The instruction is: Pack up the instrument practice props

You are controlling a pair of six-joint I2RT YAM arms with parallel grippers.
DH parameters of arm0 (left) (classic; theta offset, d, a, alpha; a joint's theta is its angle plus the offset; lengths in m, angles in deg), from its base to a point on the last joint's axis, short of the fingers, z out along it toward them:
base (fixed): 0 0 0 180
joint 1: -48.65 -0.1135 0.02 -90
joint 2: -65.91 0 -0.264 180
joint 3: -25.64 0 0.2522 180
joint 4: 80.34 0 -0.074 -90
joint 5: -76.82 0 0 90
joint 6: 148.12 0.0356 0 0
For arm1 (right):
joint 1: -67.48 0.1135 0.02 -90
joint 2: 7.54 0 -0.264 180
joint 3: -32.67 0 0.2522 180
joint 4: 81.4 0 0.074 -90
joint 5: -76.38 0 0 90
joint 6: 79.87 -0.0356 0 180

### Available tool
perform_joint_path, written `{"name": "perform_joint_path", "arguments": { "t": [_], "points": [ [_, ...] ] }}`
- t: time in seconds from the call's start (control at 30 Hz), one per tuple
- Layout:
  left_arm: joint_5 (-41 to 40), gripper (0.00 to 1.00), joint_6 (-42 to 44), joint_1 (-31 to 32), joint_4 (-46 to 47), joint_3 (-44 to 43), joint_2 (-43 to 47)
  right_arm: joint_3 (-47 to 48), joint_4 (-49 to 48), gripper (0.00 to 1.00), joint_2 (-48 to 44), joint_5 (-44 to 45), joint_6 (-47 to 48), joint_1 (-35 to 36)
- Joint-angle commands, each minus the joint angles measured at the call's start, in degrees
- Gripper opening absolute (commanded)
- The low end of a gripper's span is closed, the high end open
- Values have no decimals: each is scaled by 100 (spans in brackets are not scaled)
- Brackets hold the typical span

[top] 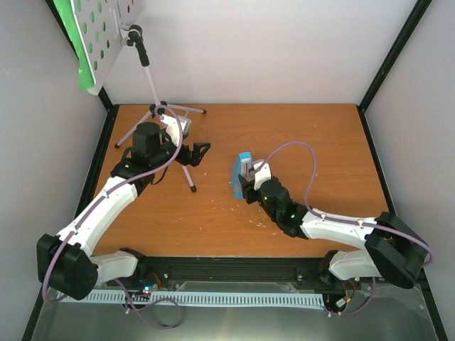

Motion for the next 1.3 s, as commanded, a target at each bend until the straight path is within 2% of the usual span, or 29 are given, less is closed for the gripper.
{"name": "perform_joint_path", "arguments": {
  "t": [0.0,0.57,1.27],
  "points": [
    [-135,99,58,-19,-58,-103,18,279,-350,52,178,267,195,-25],
    [-208,99,56,-19,-48,-95,3,246,-334,51,441,406,217,-148],
    [-346,99,104,-21,-74,-94,-196,-106,-1254,51,911,345,704,-165]
  ]
}}
